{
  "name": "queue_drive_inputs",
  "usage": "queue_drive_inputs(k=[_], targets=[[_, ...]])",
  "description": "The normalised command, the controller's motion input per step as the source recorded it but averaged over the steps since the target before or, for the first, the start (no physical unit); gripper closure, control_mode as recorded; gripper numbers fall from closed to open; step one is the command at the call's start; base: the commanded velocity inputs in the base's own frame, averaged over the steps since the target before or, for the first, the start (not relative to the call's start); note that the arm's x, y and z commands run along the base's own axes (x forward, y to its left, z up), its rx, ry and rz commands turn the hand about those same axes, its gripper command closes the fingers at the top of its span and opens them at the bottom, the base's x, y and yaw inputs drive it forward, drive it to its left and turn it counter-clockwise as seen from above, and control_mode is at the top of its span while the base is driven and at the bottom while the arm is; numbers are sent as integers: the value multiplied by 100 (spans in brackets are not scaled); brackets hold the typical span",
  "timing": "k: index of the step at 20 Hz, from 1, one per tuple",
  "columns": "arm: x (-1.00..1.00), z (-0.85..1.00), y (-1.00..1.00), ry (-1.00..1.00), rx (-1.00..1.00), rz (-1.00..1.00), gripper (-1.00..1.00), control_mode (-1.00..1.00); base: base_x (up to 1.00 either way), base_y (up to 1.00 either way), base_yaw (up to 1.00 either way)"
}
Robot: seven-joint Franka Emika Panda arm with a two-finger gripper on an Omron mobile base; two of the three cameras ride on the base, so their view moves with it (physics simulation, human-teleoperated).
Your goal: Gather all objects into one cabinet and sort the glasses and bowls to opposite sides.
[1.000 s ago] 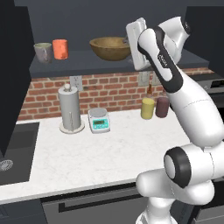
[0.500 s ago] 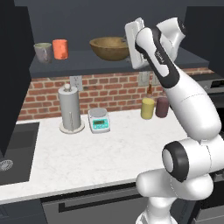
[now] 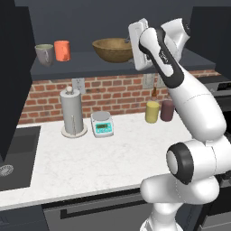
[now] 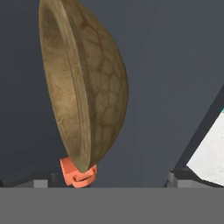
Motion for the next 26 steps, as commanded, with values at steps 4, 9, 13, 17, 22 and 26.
queue_drive_inputs(k=[4, 9, 13, 17, 22, 26], targets=[[18, 0, 0, 0, 4, 0, -100, -100, 0, 0, 0], [19, 0, 0, 0, 2, 0, -100, -100, 0, 0, 0], [17, 0, 0, 1, 0, 0, -100, -100, 0, 0, 0], [9, 0, 0, 1, 0, 0, -100, -100, 0, 0, 0], [3, -3, 0, 5, 0, 0, -100, -100, 0, 0, 0], [7, -3, 0, 6, 0, 0, -100, -100, 0, 0, 0]])
